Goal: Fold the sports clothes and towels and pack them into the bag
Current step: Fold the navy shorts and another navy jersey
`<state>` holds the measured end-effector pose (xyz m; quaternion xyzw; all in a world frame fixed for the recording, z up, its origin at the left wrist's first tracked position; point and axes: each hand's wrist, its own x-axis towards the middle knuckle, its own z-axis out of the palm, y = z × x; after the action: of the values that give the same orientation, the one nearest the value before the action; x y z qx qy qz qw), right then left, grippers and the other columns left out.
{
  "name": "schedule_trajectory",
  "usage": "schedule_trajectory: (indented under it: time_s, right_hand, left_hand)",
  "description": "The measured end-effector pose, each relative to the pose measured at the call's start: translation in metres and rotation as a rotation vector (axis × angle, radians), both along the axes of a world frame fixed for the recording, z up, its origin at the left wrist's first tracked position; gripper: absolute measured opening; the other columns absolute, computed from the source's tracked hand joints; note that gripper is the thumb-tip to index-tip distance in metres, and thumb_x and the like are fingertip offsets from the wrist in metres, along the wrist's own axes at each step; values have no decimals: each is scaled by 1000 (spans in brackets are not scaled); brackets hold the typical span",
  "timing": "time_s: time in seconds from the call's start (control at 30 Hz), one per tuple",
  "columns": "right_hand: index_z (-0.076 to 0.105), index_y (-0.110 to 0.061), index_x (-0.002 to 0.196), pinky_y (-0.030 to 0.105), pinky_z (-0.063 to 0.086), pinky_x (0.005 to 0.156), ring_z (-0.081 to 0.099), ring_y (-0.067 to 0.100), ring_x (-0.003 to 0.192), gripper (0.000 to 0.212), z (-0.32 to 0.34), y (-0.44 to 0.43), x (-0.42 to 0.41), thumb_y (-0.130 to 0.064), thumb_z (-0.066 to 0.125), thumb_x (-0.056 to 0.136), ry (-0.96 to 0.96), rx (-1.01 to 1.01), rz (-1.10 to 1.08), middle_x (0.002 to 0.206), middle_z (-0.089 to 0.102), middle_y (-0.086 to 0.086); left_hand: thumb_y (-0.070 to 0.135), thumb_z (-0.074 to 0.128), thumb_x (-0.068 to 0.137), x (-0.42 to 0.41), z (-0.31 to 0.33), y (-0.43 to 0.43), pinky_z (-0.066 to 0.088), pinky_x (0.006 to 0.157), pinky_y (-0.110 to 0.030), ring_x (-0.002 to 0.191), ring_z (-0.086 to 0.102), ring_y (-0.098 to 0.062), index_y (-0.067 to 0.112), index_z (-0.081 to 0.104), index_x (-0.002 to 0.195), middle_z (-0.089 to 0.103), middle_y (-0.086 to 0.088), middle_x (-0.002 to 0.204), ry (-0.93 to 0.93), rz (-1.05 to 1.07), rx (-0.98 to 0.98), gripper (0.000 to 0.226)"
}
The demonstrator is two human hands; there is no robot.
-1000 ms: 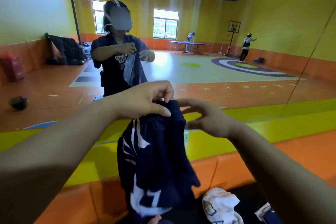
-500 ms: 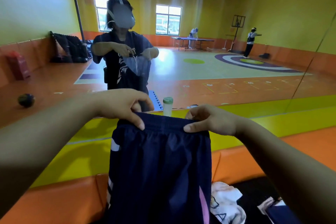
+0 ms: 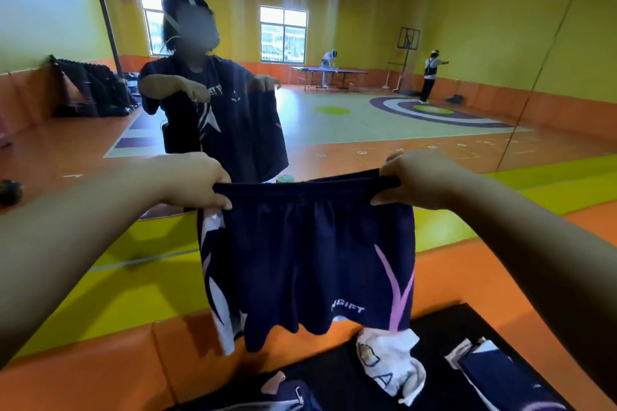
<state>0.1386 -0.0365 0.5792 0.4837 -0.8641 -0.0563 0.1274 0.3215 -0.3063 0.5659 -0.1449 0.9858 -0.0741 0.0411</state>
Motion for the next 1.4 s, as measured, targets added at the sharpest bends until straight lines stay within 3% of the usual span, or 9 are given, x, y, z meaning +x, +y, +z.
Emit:
schedule_trajectory:
  time_s: [0.2,0.43,0.53,0.67,0.83,0.93,1.07,1.2,1.4]
  right_hand:
    - [63,-29,106,44,29,88,33,21,117,37,8,18,-7,-58,54,85,190,-37,-72,118,54,-10]
    - [71,-12,102,42,35,100,36,30,122,35,11,40,-13,-40,69,81,88,-282,-66,128,46,7]
    - [70,-10,91,36,46,84,55,30,100,25,12,41,-15,-33,72,81,-68,-324,-95,105,58,8]
    - [72,-15,94,33,46,71,55,25,83,23,16,41,-9,-33,74,79,-74,-331,-115,91,63,8]
    - [72,-18,99,29,41,67,54,23,81,23,16,41,-3,-30,74,79,-71,-315,-107,86,60,4]
    - [72,-17,94,30,43,64,56,24,79,25,16,42,-2,-36,75,77,-85,-319,-139,83,63,6]
    - [70,-16,79,30,40,56,54,25,69,34,14,53,-4,-50,71,76,-113,-373,-162,71,61,8]
    - [62,-13,59,30,32,51,39,18,53,39,9,63,1,-44,66,83,-287,-597,-87,57,50,10]
    - [63,-17,68,28,33,53,43,13,58,28,2,67,11,-38,81,67,-354,-865,-45,63,55,4]
  left_hand:
    - [60,36,91,-12,10,2,20,79,-38,100,31,-16,33,59,84,58,13,90,36,2,-445,36]
    - [61,31,91,-12,23,7,21,95,-41,110,37,-20,31,65,103,58,9,101,258,3,-478,47]
    - [60,35,91,-11,26,8,20,98,-39,113,37,-27,29,66,109,56,2,104,347,13,-450,48]
    - [61,37,89,-9,24,5,24,95,-38,110,36,-29,30,68,110,48,1,109,369,12,-444,48]
    - [64,44,82,-5,20,-10,35,93,-40,115,34,-28,27,72,103,48,12,134,405,-67,-288,51]
    - [62,53,80,-7,19,-18,47,70,-35,85,58,-20,21,70,76,68,7,92,521,-111,-120,44]
    - [73,55,63,-1,21,-16,38,51,-31,56,52,-16,13,61,56,55,-4,51,651,-75,79,60]
    - [57,70,63,3,18,-12,34,54,-32,54,48,-21,-2,62,63,54,-9,55,813,-88,248,60]
    - [41,78,66,5,8,-6,44,63,-33,78,65,-24,17,73,75,70,-2,75,927,-110,480,26]
